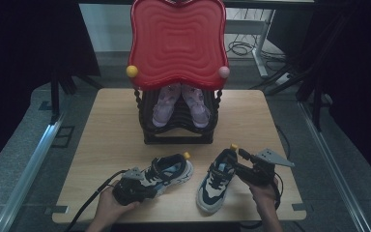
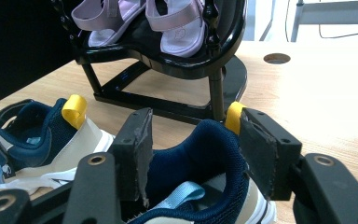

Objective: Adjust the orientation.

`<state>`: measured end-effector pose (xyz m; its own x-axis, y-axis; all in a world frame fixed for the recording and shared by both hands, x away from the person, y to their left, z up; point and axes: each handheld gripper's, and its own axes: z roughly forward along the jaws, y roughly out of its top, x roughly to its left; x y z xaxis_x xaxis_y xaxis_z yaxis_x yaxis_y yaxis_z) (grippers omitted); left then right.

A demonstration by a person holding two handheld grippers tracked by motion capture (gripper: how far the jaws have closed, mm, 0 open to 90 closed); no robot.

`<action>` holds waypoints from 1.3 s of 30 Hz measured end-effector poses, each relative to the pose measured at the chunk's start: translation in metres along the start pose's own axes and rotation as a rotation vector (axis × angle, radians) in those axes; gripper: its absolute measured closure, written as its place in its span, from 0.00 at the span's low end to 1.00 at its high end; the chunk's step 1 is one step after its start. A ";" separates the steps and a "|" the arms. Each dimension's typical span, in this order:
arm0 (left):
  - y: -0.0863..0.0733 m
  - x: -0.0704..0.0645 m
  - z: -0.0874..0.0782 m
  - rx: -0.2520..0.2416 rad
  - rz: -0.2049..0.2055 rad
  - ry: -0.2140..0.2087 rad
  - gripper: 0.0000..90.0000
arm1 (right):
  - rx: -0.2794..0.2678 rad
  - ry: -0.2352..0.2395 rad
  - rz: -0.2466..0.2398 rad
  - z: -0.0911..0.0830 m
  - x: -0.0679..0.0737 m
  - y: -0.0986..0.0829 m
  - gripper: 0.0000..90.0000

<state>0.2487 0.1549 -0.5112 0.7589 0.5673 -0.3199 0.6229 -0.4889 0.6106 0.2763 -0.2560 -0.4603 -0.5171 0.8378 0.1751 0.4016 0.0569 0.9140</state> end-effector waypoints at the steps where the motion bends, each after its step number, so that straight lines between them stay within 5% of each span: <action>1: 0.000 0.001 -0.001 0.003 0.003 0.002 1.00 | -0.001 -0.002 0.001 0.000 0.000 0.000 0.50; 8: -0.002 0.007 -0.004 -0.003 -0.011 0.011 0.99 | -0.002 -0.001 0.002 0.000 0.000 0.000 0.50; 13: -0.004 0.014 -0.003 0.011 -0.033 0.055 0.99 | -0.008 0.001 -0.002 -0.002 0.000 0.001 0.50; 19: -0.006 0.020 -0.002 0.014 -0.048 0.049 0.99 | -0.008 0.002 -0.002 -0.002 0.000 0.002 0.50; 39: -0.006 0.046 -0.009 -0.079 -0.144 0.114 0.99 | 0.000 0.017 -0.012 0.003 0.005 0.002 0.50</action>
<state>0.2784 0.1899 -0.5236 0.6340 0.7010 -0.3266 0.7031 -0.3466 0.6209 0.2761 -0.2499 -0.4588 -0.5348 0.8277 0.1702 0.3950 0.0669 0.9163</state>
